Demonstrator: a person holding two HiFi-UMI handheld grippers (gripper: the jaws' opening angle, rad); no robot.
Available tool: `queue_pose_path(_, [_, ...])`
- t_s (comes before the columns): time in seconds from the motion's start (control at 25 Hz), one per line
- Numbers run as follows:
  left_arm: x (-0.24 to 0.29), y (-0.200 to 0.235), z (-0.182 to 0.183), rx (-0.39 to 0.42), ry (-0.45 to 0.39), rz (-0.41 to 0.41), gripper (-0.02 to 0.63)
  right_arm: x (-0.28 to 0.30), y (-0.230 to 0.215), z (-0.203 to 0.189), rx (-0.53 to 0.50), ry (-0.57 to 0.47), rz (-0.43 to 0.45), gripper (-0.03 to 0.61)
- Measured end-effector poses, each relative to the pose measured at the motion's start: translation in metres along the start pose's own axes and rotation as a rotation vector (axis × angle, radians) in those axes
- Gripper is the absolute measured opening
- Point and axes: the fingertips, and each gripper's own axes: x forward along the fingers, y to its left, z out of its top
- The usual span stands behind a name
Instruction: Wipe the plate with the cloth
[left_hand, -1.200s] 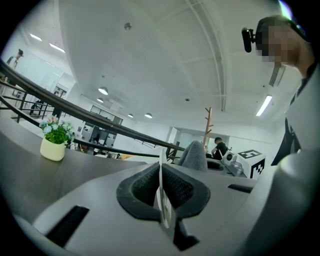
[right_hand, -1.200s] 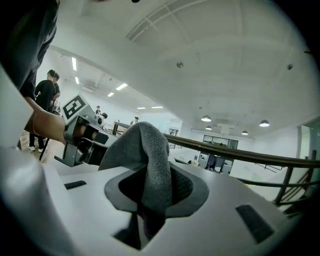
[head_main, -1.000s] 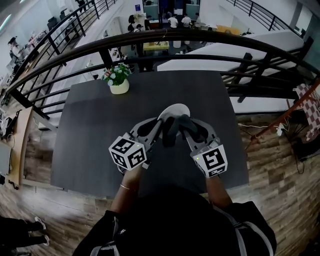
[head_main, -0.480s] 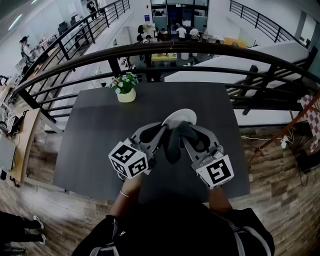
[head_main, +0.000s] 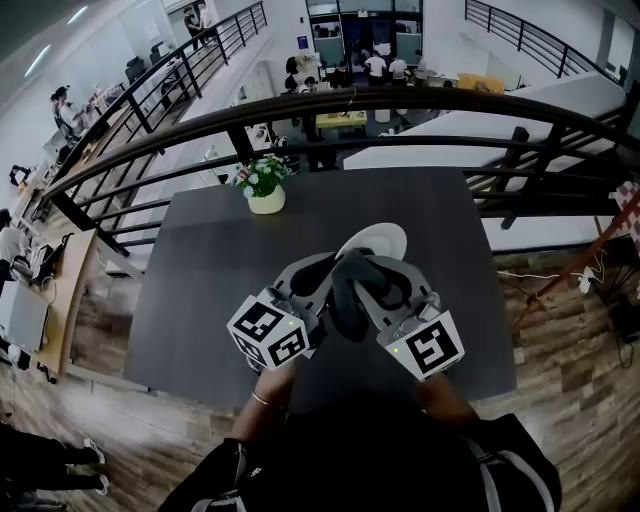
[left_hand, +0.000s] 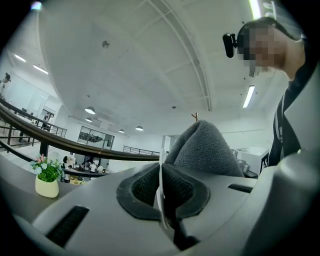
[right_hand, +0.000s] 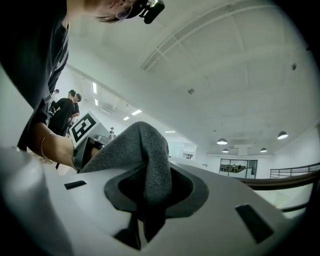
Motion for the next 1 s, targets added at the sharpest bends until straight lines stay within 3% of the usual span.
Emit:
queue_pose_path(0.68, [-0.005, -0.011, 0.013, 0.098, 0.005, 0.009, 0.015, 0.01, -0.015, 0.001, -0.007, 0.037, -0.031, 0.08])
queue_pose_path(1.0, [-0.01, -0.014, 0.015, 0.101, -0.011, 0.001, 0.015, 0.004, -0.026, -0.005, -0.023, 0.042, -0.067, 0.08])
